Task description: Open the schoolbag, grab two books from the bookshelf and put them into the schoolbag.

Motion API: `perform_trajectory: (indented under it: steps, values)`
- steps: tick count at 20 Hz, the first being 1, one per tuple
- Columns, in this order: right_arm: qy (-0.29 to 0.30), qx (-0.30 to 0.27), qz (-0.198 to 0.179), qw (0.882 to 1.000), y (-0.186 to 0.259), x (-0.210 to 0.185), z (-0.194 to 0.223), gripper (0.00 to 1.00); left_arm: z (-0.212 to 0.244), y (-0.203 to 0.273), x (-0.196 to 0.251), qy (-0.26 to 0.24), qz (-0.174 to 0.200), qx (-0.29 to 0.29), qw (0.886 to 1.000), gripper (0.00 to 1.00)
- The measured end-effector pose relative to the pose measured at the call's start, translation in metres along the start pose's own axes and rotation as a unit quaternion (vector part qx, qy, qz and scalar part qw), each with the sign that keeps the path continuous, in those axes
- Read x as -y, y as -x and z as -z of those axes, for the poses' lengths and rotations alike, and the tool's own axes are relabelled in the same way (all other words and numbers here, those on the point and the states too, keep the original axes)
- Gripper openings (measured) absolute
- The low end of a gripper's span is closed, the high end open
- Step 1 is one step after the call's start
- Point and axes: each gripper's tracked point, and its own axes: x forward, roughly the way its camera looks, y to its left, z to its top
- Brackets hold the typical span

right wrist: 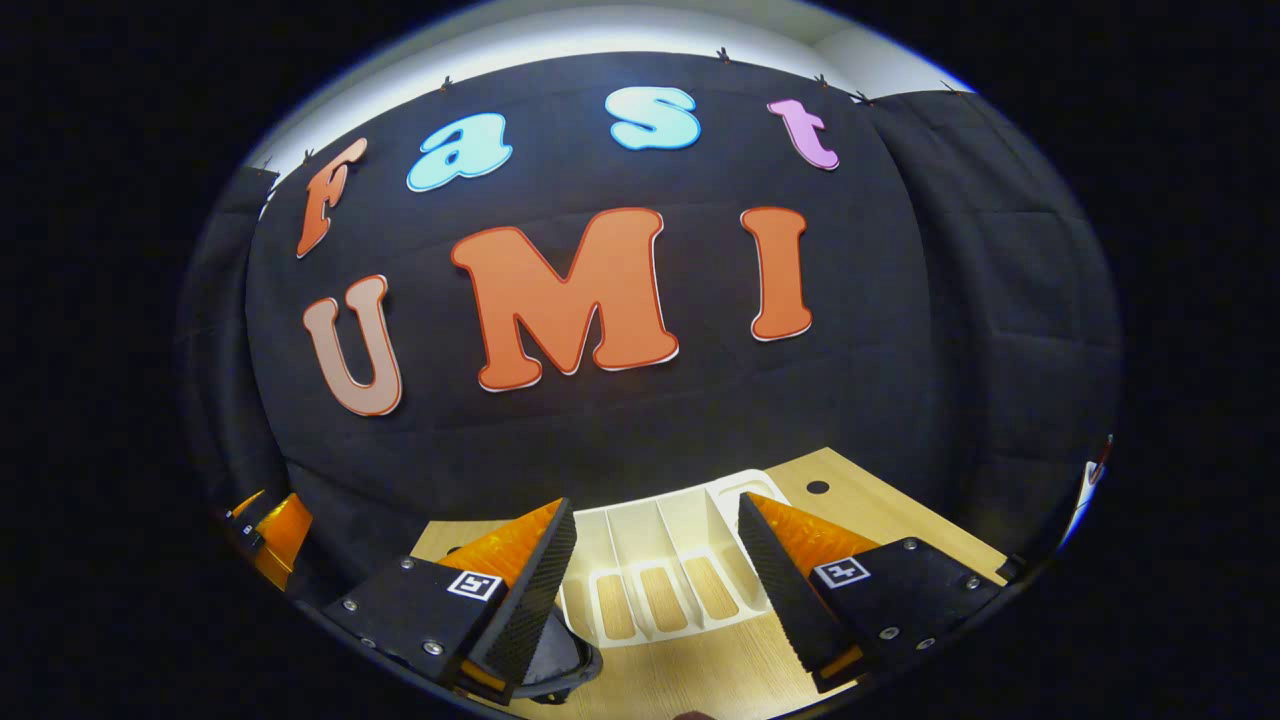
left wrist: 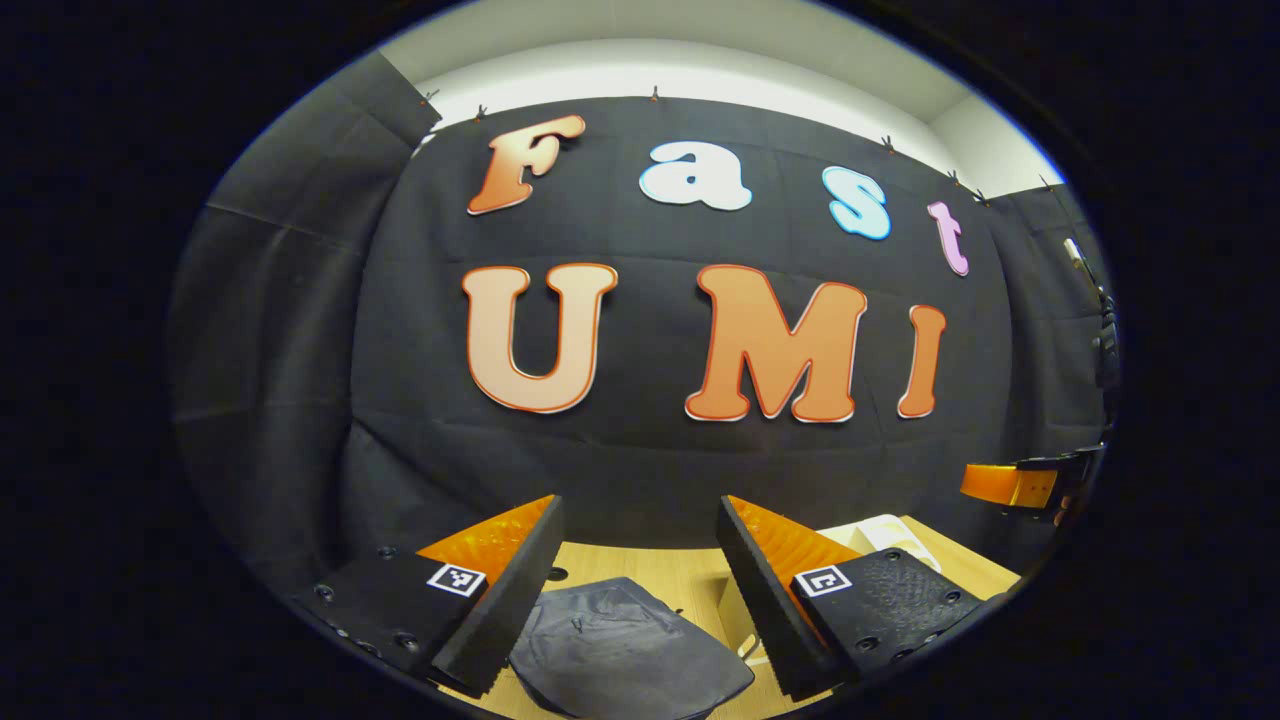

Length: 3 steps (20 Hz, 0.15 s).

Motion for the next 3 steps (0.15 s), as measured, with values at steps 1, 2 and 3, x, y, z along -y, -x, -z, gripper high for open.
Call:
perform_trajectory:
  steps: [1, 2, 3]
  values:
    - [0.002, -0.002, -0.003, 1.0, 0.0018, 0.0023, 0.0035, 0.97, -0.0009, 0.002, 0.0009, 0.003, -0.002, 0.004, 1.0, 0.96]
    - [0.004, -0.005, -0.007, 1.0, 0.0013, 0.0024, 0.0061, 0.97, -0.0022, 0.0029, 0.0037, 0.006, 0.0, 0.006, 1.0, 0.96]
    - [0.004, -0.005, -0.013, 1.0, 0.002, 0.0013, 0.0069, 0.97, -0.0016, 0.0028, 0.0043, 0.004, -0.001, 0.008, 1.0, 0.96]
